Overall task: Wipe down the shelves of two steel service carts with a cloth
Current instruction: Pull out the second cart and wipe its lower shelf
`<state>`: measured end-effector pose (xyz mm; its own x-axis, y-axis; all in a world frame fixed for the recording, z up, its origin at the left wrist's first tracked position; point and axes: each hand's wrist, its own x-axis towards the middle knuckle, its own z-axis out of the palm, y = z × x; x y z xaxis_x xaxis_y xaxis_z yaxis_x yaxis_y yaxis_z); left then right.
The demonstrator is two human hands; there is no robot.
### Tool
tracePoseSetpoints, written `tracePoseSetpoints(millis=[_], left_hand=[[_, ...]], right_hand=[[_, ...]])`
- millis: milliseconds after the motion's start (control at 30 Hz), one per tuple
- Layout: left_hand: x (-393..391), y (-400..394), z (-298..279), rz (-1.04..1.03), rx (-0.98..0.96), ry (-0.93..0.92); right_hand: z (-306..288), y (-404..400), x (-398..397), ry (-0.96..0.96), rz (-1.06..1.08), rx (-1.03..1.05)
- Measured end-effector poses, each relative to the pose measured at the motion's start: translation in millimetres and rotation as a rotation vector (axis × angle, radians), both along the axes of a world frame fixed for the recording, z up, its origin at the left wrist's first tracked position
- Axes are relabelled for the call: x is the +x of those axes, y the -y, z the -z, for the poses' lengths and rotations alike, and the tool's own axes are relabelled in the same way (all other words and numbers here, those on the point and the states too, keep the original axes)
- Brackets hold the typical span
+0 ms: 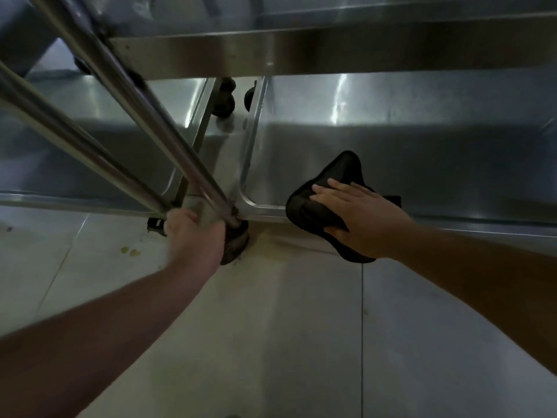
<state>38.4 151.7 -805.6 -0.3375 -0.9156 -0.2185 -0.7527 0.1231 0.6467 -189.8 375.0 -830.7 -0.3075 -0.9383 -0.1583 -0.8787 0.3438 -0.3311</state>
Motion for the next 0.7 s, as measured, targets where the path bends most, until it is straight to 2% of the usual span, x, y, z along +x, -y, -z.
tracePoseSetpoints(millis=[67,233,333,533,700], left_hand=[[-0.1,-26.2,1.7,0.016,0.01,0.041],[-33.8,-86.9,-0.4,0.521,-0.074,0.014],[-63.6,-116.2,-7.7,0.784,-0.086,-0.069],[-117.6,-169.8,-10.1,1.074,-0.194,-0.128],[-145.4,-202.9,-5.4,1.25,-0.386,-0.039]], right_hand=[[-1.4,-24.3,-11.7,-0.007,0.007,0.006],[-4.4,-85.5,-32.6,-0.049,0.094,0.038],[-5.8,-121.3,-46.5,-0.048,0.15,0.043],[-10.1,-200.4,-81.1,-0.031,0.231,0.062],[-12.3,-263.2,-109.3,-0.036,0.298,0.116]])
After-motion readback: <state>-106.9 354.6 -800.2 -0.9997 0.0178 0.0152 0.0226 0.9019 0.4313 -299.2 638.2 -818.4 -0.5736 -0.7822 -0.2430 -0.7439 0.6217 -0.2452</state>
